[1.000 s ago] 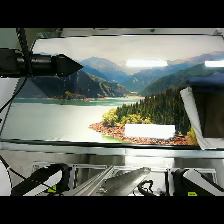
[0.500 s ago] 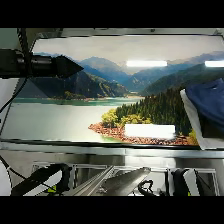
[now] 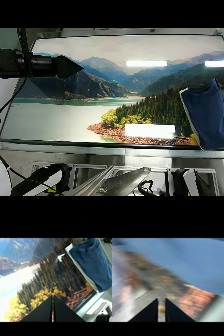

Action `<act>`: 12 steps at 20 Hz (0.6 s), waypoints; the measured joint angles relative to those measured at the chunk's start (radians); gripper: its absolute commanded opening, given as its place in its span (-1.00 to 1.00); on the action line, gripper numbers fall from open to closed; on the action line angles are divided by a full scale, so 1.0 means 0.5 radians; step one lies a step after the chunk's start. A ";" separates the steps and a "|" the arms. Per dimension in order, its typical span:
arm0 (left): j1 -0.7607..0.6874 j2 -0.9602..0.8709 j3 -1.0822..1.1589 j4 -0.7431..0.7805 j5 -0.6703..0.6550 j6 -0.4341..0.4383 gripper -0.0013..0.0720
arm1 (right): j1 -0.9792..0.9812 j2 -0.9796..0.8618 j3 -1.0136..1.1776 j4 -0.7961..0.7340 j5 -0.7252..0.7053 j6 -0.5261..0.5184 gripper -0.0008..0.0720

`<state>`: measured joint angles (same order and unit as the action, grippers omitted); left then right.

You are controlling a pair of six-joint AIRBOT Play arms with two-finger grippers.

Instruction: Fold the shirts.

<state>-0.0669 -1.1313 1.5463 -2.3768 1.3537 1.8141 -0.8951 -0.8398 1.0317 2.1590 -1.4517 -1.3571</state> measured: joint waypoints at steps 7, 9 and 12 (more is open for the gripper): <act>-0.186 0.108 -0.216 0.013 -0.118 -0.024 -0.93 | 0.844 0.198 -0.062 0.261 0.385 -0.360 -0.93; -0.367 0.223 -0.456 0.098 -0.244 -0.070 -0.93 | 1.250 0.287 -0.170 0.220 0.544 -0.388 -0.93; -0.639 0.415 -0.861 0.257 -0.462 -0.198 -0.93 | 1.841 0.362 -0.369 0.084 0.793 -0.415 -0.93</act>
<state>-0.3866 -0.9237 1.1156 -2.2482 1.1229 1.7153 0.0254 -0.6590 0.8474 2.2009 -1.0554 -1.5646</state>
